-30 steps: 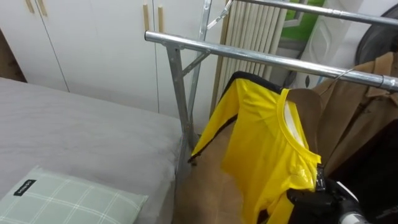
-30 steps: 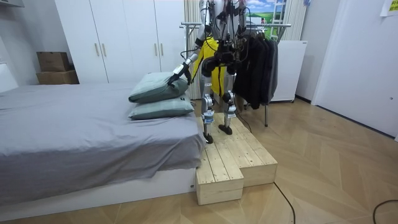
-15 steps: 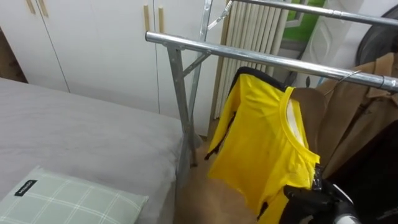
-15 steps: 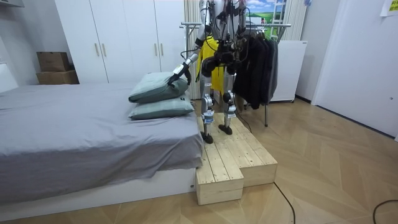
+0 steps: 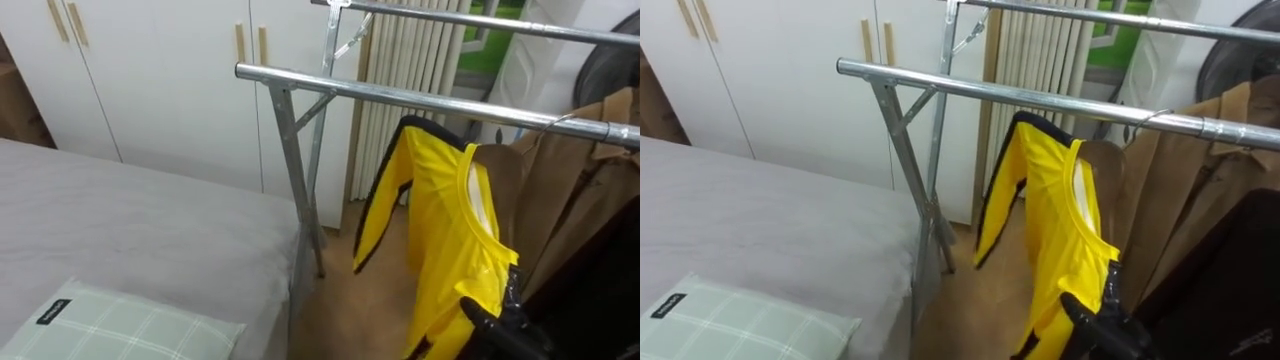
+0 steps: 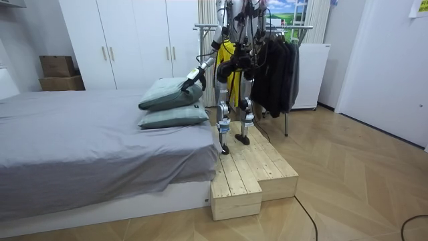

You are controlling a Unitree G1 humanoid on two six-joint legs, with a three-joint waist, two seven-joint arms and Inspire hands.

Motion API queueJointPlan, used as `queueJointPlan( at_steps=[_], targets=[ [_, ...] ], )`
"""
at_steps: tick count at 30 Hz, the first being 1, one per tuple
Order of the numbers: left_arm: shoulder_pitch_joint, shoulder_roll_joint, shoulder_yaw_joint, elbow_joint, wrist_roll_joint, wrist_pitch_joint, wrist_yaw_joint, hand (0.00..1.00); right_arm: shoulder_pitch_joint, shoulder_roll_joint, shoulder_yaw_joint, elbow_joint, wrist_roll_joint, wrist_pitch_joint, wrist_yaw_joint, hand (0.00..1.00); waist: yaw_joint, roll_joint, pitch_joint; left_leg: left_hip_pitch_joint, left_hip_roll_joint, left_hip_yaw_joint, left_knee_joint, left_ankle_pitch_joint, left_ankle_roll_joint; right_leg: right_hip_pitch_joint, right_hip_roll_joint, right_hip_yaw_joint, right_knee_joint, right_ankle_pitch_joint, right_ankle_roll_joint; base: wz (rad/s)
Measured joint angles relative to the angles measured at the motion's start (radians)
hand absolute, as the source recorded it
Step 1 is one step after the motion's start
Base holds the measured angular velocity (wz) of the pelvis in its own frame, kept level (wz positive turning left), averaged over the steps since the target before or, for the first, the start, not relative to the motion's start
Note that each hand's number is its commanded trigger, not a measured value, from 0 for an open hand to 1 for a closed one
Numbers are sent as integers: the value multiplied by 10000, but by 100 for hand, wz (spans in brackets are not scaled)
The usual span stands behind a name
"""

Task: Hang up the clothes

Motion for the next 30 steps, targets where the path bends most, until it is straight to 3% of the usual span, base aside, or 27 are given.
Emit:
queueJointPlan(
  at_steps=[7,9,12,23,27,30],
  targets=[
    [-1,0,-10,42,-6,-30,112,0,399,48,-19,31,110,-165,448,0,-19,7,-10,31,3,-9,8,0,-1,44,-5,-9,-9,2,-3,0],
    [1,-2,-9,319,-6,-302,235,0,510,154,-62,60,200,-261,555,0,-28,23,-2,129,3,-13,-1,-1,-1,136,-6,-19,-27,0,-7,0],
    [1,-1,-10,399,-22,-364,221,0,682,238,-128,61,216,-348,823,0,-119,36,-5,157,11,-8,0,-30,5,197,-32,-72,-28,-45,14,7],
    [2,14,4,509,4,-369,19,0,1076,278,-127,65,57,-369,1078,0,-226,62,-52,156,8,-26,-3,-37,9,197,-94,-291,-25,-61,-10,0],
    [2,15,-5,509,4,-373,-113,0,1751,491,260,1327,-904,29,366,0,-221,104,-39,138,2,-38,-7,-63,17,171,-86,-259,-15,-88,-12,-1],
    [-9,12,-16,715,4,-432,-218,0,1987,617,430,1977,-1244,50,209,0,-236,260,-57,95,-13,17,-9,-84,26,70,-52,-110,17,-85,-6,-12]
  ],
)
